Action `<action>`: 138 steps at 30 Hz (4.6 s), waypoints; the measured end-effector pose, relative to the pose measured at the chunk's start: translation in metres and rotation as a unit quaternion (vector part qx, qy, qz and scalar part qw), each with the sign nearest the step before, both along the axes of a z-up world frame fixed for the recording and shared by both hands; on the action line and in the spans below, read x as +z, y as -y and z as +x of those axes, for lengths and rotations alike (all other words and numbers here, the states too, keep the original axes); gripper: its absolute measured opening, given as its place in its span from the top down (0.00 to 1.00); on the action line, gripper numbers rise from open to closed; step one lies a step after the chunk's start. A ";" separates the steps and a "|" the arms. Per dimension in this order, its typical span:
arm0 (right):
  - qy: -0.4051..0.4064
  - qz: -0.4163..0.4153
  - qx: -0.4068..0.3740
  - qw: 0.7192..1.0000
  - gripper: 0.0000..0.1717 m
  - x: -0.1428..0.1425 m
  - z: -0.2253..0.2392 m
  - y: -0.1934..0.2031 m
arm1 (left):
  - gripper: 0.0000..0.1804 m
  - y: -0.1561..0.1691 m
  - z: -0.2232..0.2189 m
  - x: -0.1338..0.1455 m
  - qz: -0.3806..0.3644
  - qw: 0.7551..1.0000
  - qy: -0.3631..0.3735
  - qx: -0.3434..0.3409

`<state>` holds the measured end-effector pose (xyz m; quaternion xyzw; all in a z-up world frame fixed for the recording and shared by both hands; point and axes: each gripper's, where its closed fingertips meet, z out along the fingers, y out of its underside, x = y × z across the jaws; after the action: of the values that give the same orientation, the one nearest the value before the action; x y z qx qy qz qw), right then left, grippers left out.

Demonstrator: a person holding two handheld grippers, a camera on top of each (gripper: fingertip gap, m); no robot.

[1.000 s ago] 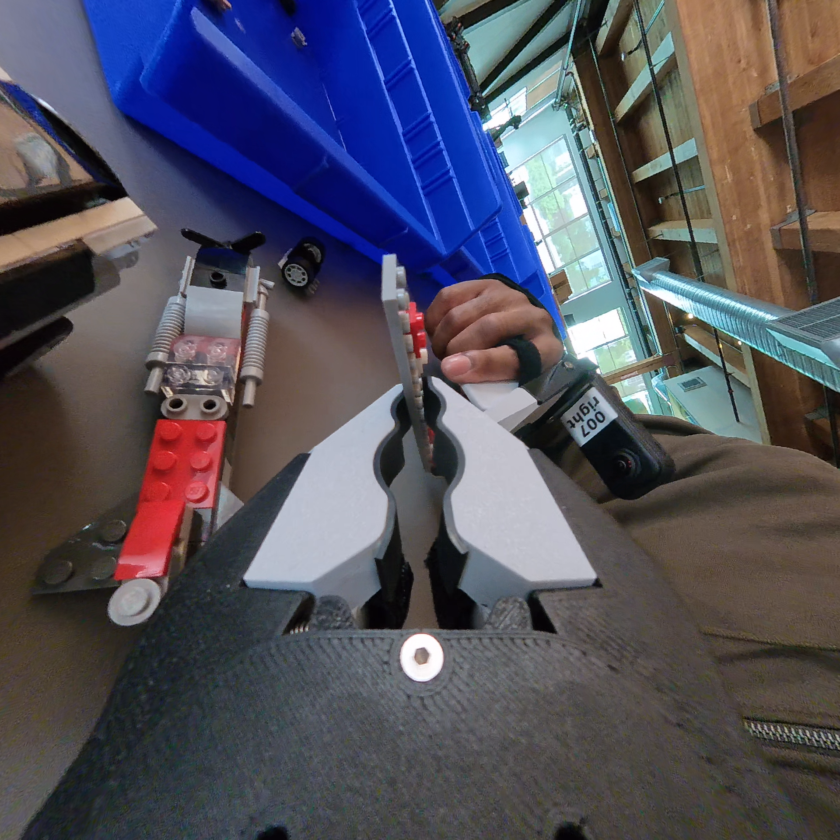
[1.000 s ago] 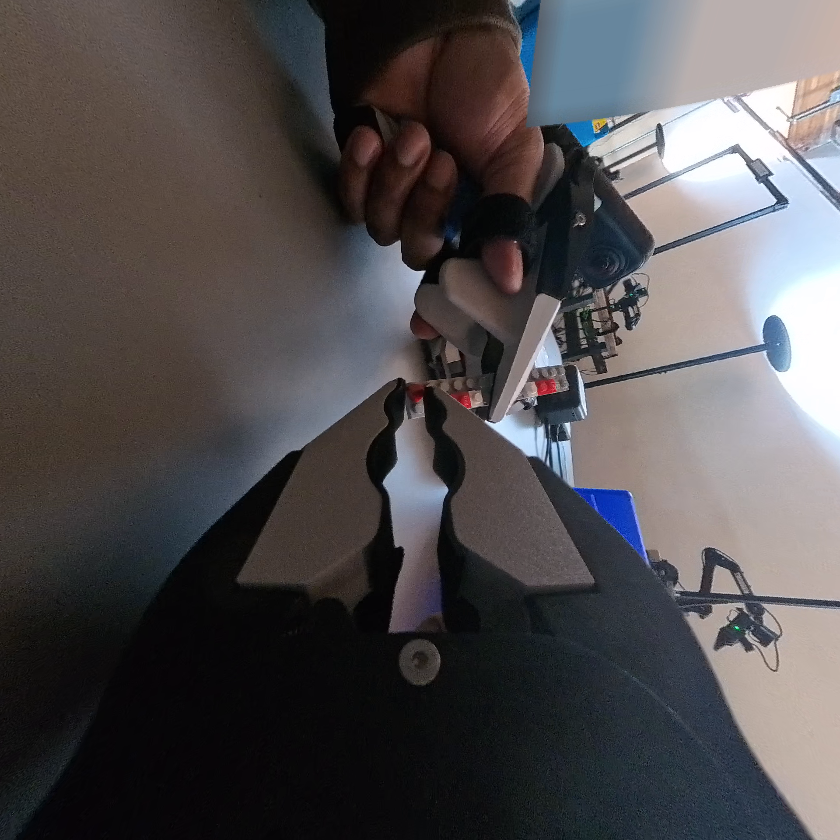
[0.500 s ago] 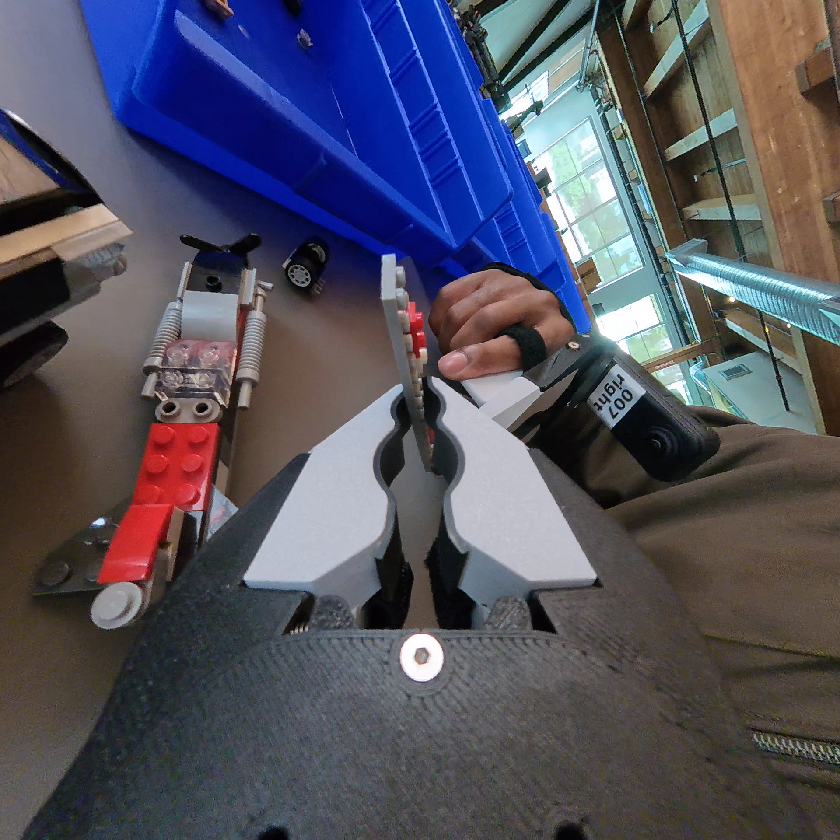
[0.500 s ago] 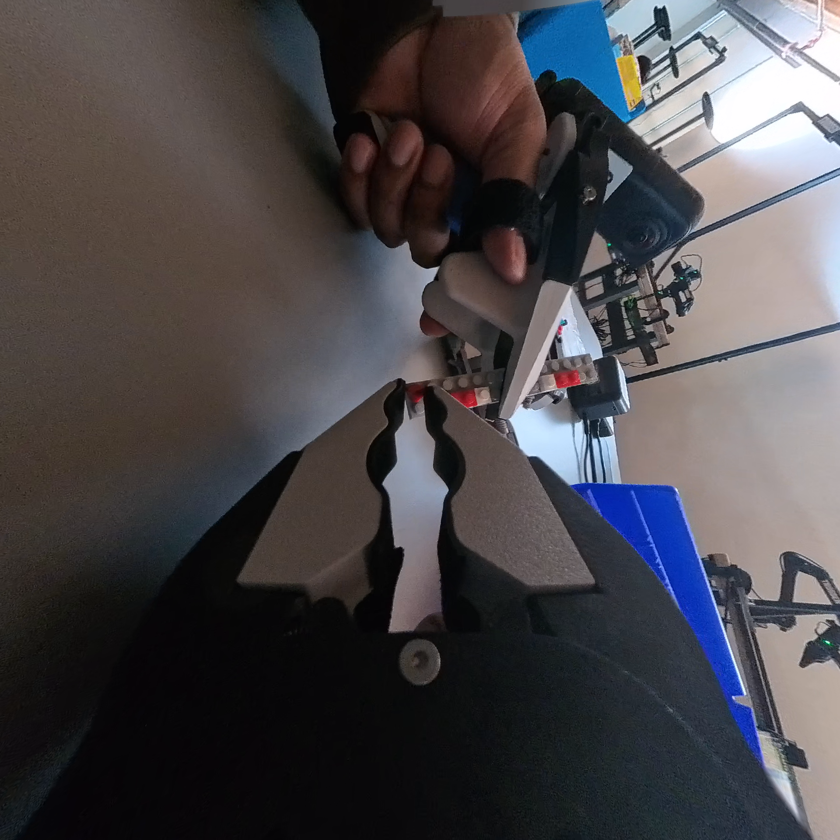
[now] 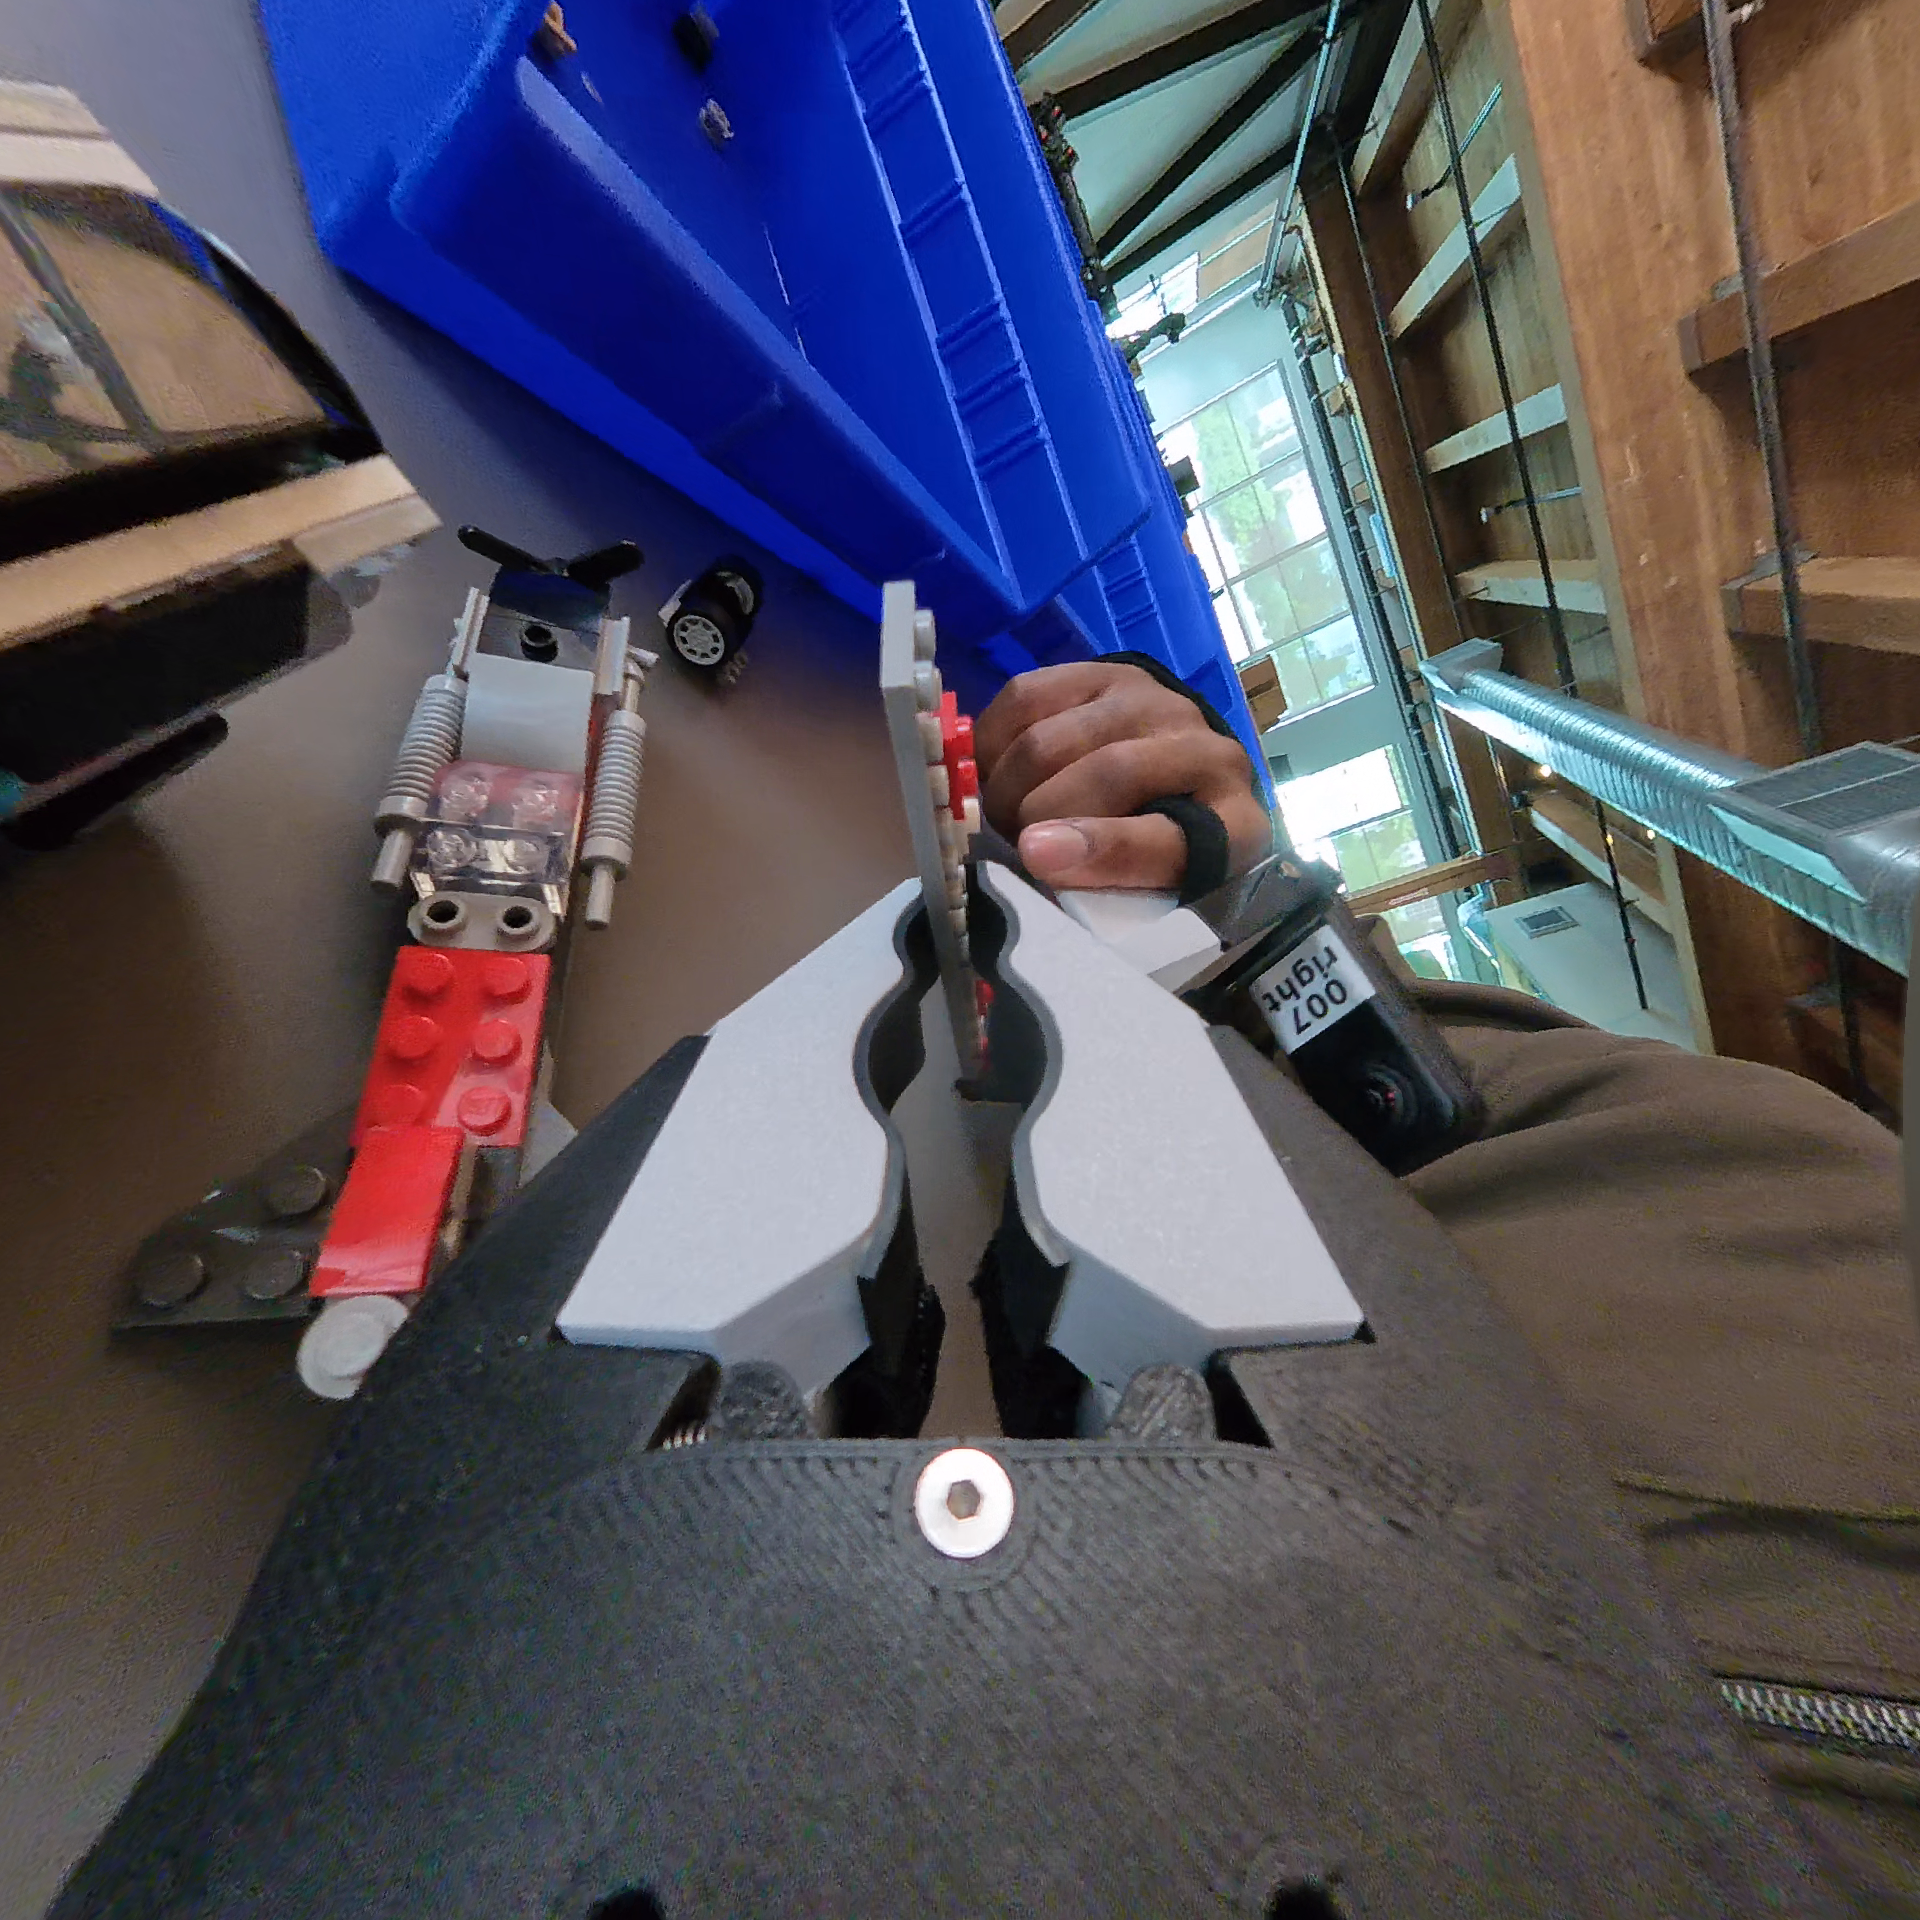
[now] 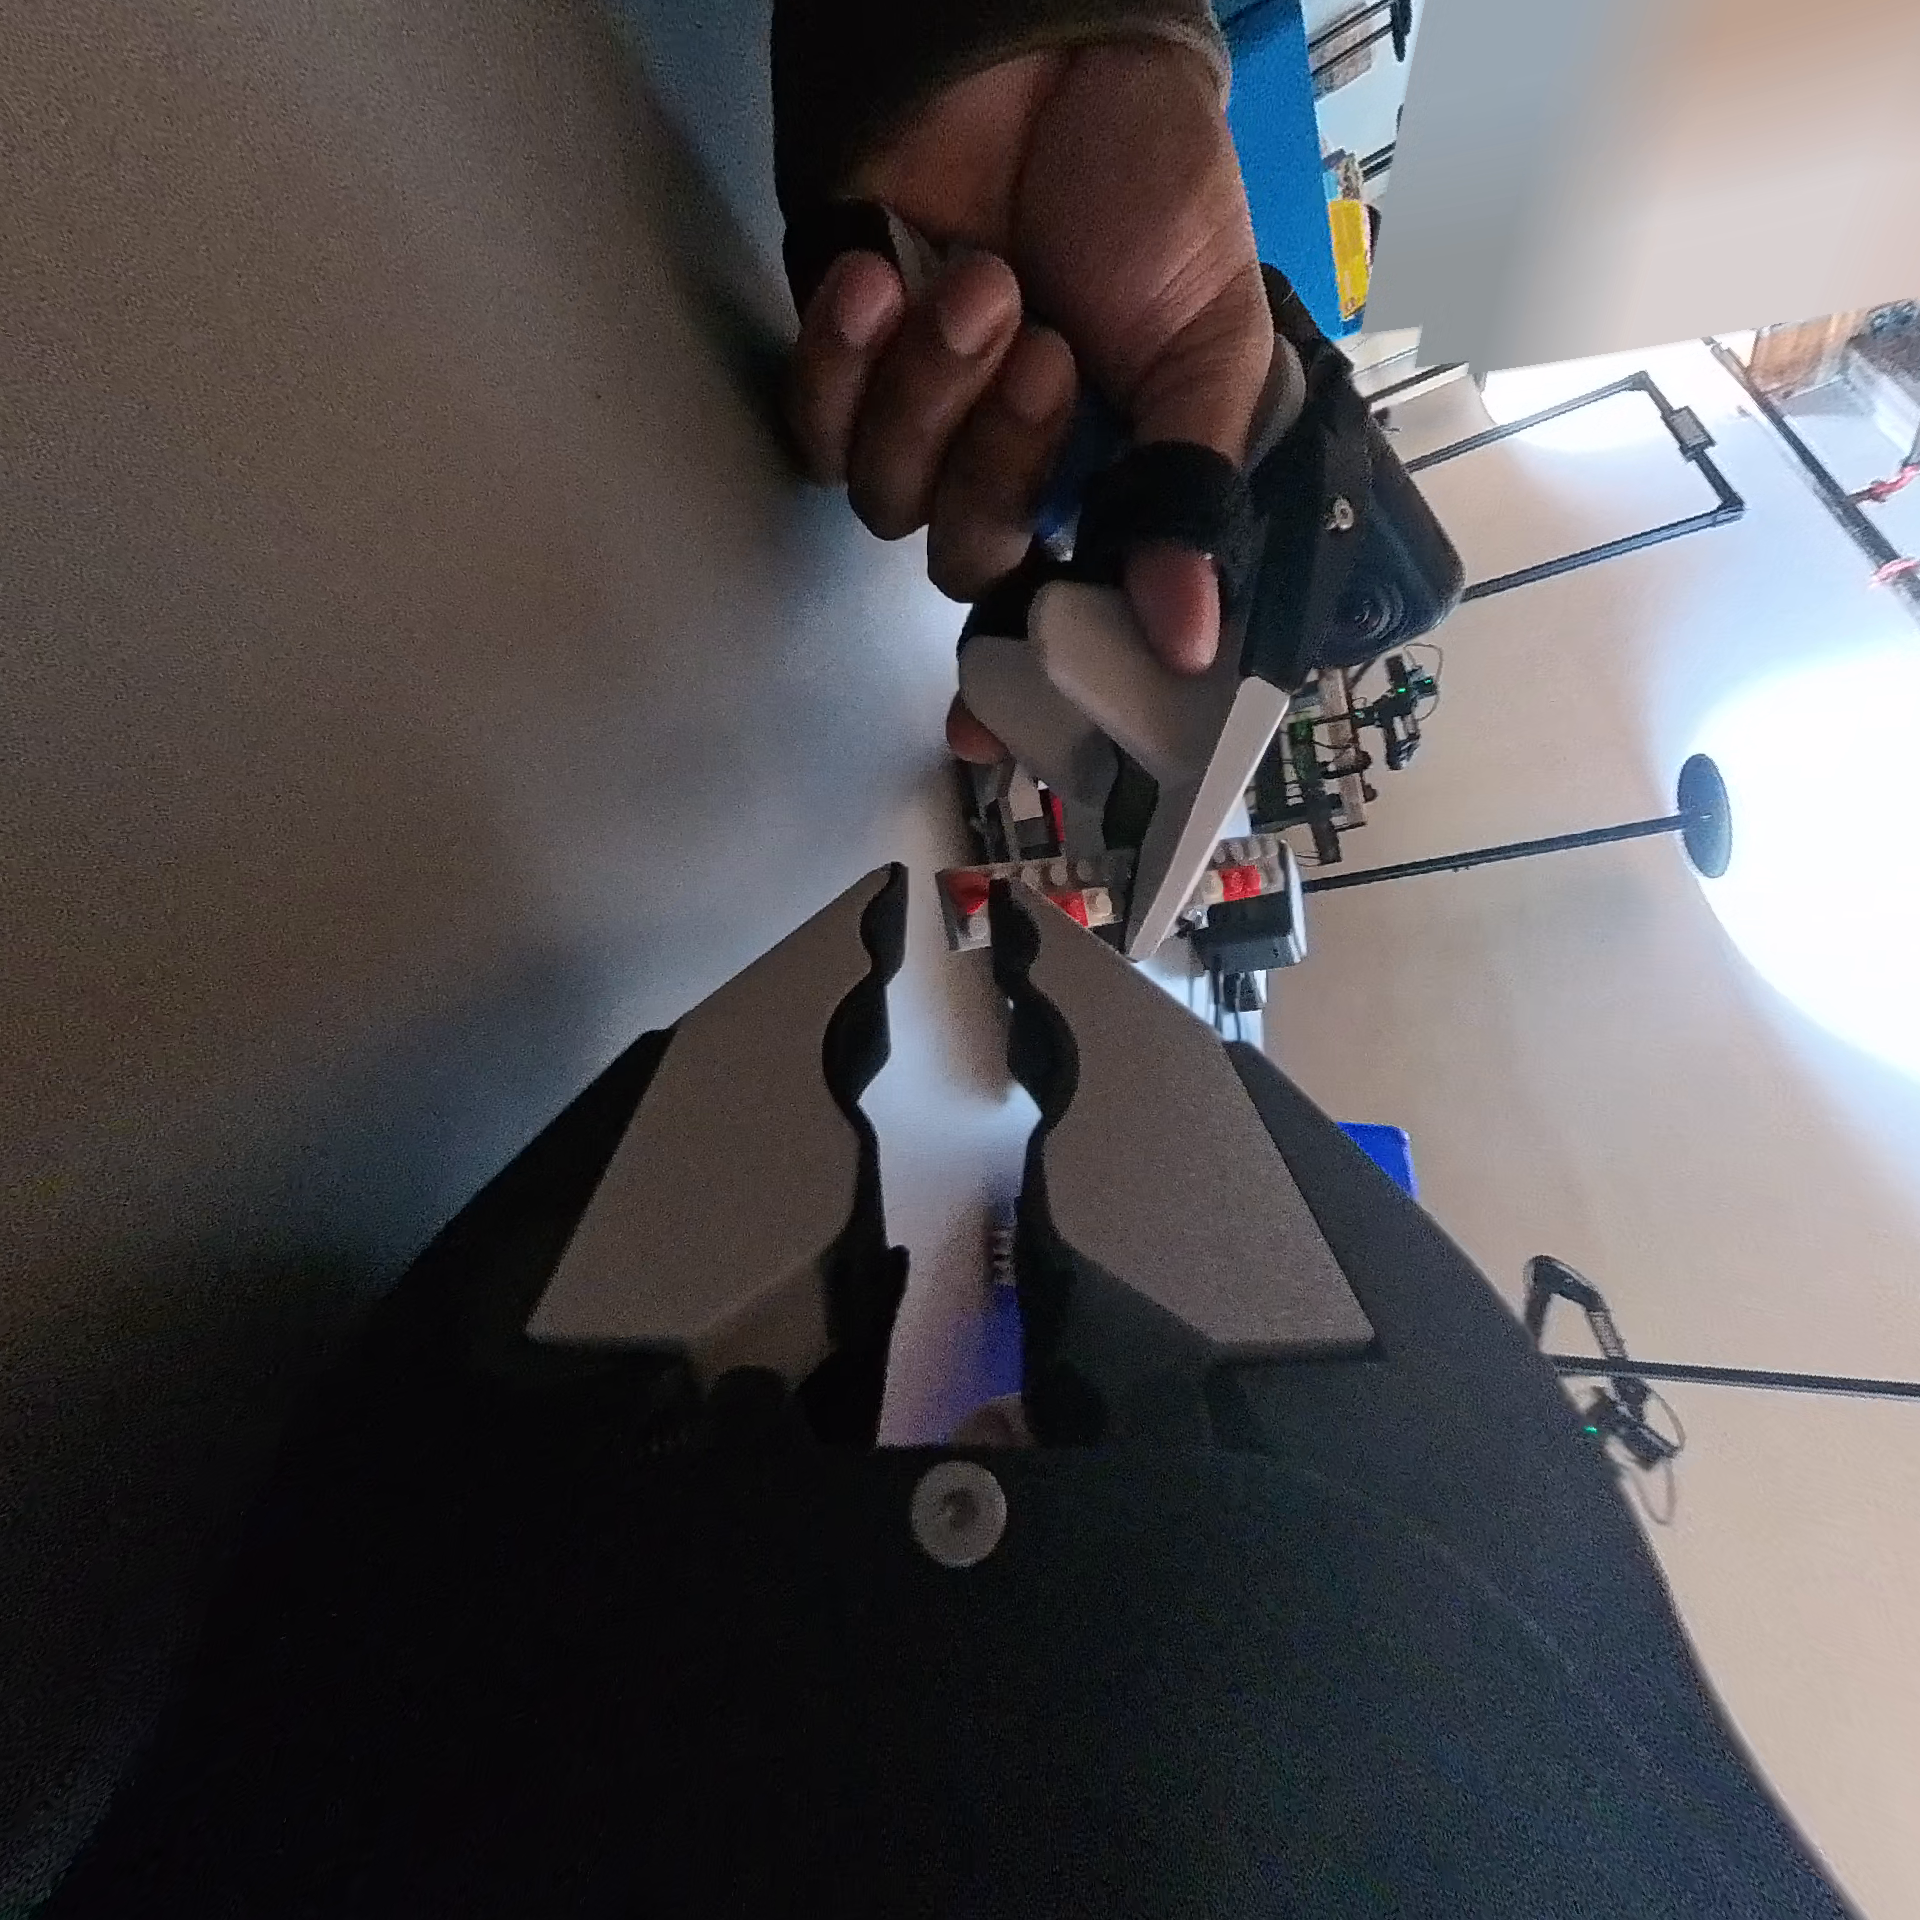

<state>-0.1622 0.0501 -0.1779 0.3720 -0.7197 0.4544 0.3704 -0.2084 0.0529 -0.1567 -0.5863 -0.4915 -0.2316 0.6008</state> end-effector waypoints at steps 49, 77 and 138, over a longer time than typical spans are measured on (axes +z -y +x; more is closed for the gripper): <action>-0.069 -0.005 -0.010 0.998 0.94 0.005 -0.001 0.007 | 0.97 0.001 -0.002 0.001 0.008 0.999 0.004 0.039; -0.064 0.000 -0.004 0.998 0.93 0.006 -0.002 0.004 | 0.97 -0.002 0.001 0.003 0.012 1.000 -0.002 0.027; 0.086 0.013 -0.019 0.996 0.96 0.005 -0.003 0.003 | 0.97 0.004 -0.004 0.003 -0.017 0.997 -0.035 0.063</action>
<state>-0.1653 0.0468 -0.1734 0.3222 -0.7617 0.4684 0.3110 -0.2123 0.0493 -0.1541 -0.5723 -0.5099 -0.1646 0.6208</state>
